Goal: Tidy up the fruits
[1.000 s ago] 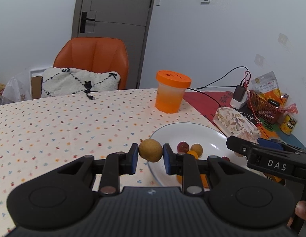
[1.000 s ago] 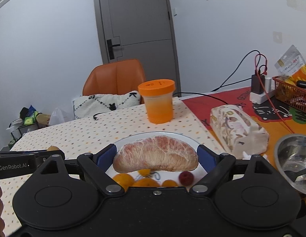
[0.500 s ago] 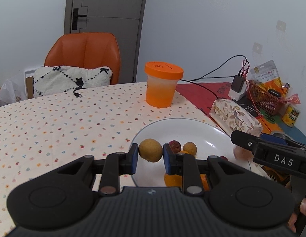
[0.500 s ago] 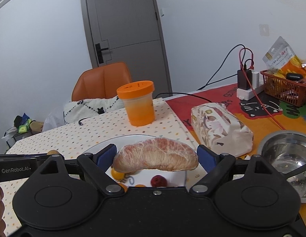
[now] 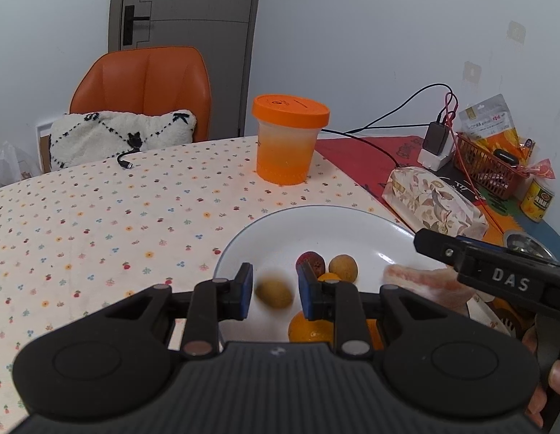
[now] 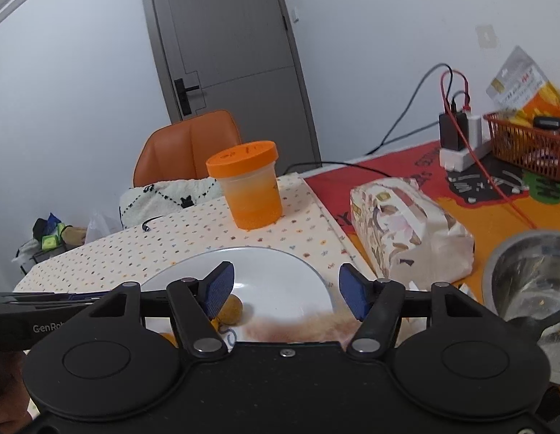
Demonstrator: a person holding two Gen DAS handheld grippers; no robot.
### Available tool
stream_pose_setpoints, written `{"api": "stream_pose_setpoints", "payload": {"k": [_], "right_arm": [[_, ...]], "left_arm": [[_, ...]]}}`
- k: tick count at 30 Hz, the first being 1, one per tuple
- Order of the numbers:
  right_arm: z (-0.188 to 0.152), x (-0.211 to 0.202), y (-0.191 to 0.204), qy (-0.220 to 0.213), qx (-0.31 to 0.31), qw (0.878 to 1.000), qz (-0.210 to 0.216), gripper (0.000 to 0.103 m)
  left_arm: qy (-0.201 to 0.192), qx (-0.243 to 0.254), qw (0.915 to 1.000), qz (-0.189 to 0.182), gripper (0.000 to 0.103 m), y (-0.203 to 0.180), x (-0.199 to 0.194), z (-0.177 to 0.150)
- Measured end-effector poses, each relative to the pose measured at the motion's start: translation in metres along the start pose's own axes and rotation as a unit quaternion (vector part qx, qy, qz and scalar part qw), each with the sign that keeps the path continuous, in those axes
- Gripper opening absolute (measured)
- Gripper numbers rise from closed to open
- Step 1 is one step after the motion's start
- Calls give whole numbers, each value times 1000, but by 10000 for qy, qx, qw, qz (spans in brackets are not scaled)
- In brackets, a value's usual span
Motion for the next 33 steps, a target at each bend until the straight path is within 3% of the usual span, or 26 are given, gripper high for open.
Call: {"api": "stream_pose_setpoints", "payload": {"k": [6, 12, 20, 33], "right_arm": [[-2, 13, 3, 147, 41, 9998, 134, 50], [2, 5, 7, 36, 150, 9992, 370, 51], [6, -8, 0, -2, 270, 9991, 323, 53], [-20, -29, 13, 177, 251, 9991, 297, 70]], "left_arm": [[11, -45, 10000, 6, 34, 5, -2, 2], [-113, -74, 9999, 2, 57, 9, -11, 4], [-200, -34, 9998, 78, 83, 14, -24, 2], [-7, 34, 10000, -5, 91, 18, -41, -16]]}}
Point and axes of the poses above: each gripper's, at about its wrist camera, not at the fingertips, and x roughly the way its jaws point, y to its left, z to its top, the point moved 9 cm from there along x, roughly the way its jaws point, and after that the axes turned 13 degrees about y, right-handed, at the moved point
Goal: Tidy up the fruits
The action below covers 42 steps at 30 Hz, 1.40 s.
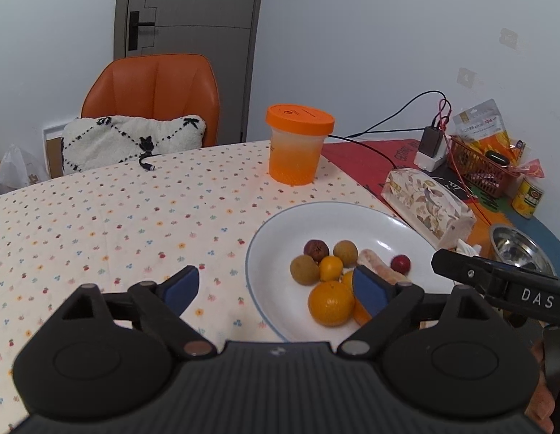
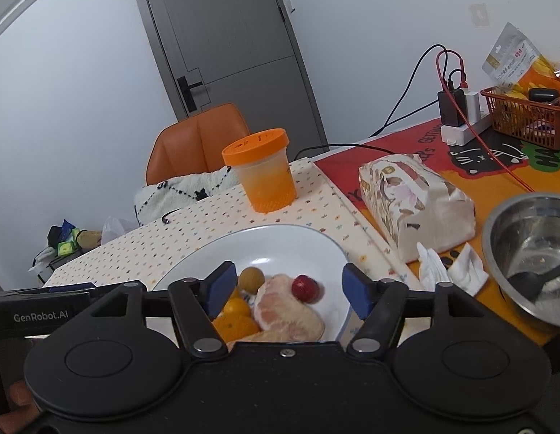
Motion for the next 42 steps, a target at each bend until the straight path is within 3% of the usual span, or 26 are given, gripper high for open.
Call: {"api": "stream_pose_setpoints", "payload": {"k": [9, 26, 28, 42], "right_arm": [[-14, -13, 5, 78, -9, 10000, 47, 74], [-26, -56, 30, 93, -429, 9990, 69, 95], [-26, -63, 35, 55, -539, 9985, 78, 103], [-27, -101, 35, 47, -410, 9990, 187, 103]], "left_arm": [[29, -26, 9999, 104, 91, 5, -18, -11], [24, -108, 9997, 233, 98, 11, -70, -22], [12, -127, 9997, 216, 98, 12, -76, -23], [-172, -90, 9998, 98, 103, 13, -121, -38]]}}
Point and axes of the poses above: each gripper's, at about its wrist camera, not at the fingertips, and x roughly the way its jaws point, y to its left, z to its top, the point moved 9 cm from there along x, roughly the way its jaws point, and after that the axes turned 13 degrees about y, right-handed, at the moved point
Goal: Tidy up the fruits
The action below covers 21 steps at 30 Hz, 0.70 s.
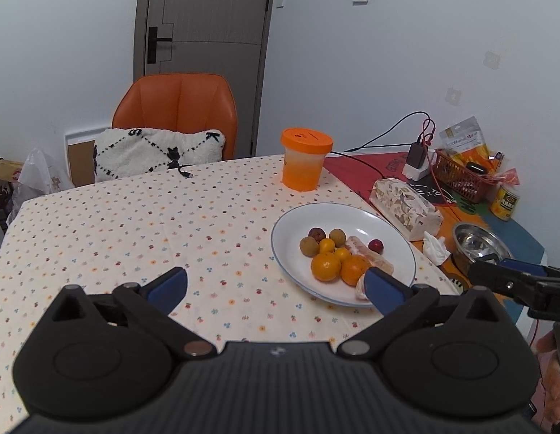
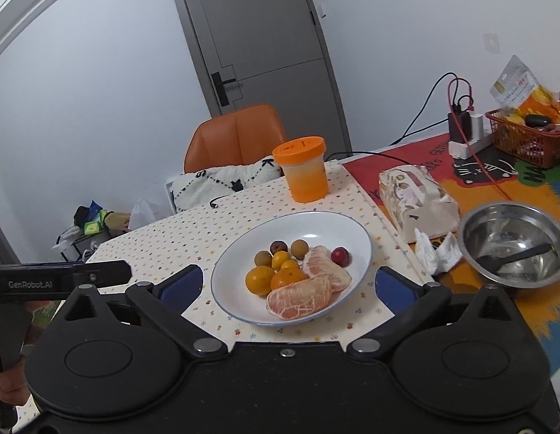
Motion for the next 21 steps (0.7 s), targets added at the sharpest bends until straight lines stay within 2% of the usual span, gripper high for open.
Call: {"api": "stream_pose_setpoints", "payload": {"k": [17, 21], "right_arm": [[-30, -41, 11, 161, -165, 9997, 69, 103], [-38, -47, 20, 216, -86, 9996, 169, 103]], "left_arm": [[-192, -121, 9997, -75, 103, 17, -47, -28], [-174, -79, 9997, -154, 103, 17, -58, -45]]}}
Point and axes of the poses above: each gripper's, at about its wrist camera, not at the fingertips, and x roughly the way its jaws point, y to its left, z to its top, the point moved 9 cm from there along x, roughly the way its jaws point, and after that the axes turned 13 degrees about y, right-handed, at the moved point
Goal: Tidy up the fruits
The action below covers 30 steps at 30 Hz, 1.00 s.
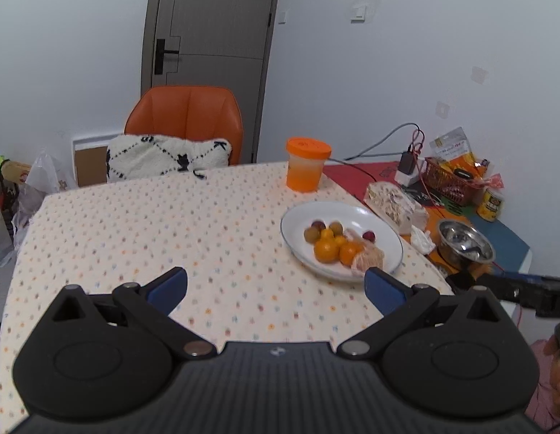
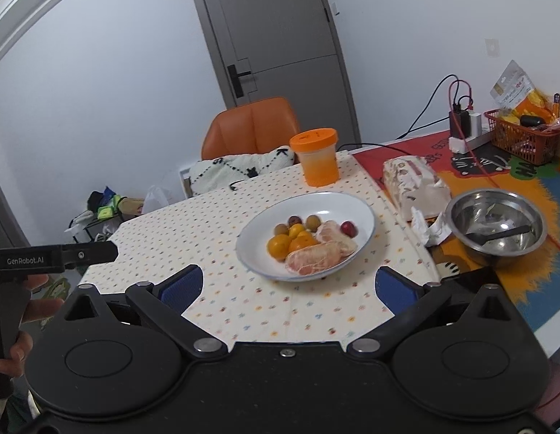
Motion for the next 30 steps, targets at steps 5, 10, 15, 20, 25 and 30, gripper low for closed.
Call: {"api": "stream_pose_setpoints", "payload": {"k": [5, 10, 15, 20, 25, 30], "right_arm": [[-10, -12, 12, -86, 97, 9999, -46, 103], [-11, -21, 27, -194, 26, 9998, 24, 103], [-18, -18, 41, -119, -86, 9997, 197, 103], [-21, -15, 48, -114, -166, 9994, 278, 103], [-22, -14, 49, -112, -201, 9994, 255, 103], [-23, -14, 50, -87, -210, 9994, 267, 103]], "left_arm": [[25, -53, 9999, 135, 103, 1, -11, -17], [-37, -177, 9991, 382, 103, 12, -22, -25], [-137, -139, 9984, 537, 103, 18, -30, -25], [-173, -218, 9980, 571, 103, 23, -31, -24], [-103, -182, 9979, 621, 103, 23, -27, -27], [-52, -164, 9976, 669, 103, 24, -25, -28]]}}
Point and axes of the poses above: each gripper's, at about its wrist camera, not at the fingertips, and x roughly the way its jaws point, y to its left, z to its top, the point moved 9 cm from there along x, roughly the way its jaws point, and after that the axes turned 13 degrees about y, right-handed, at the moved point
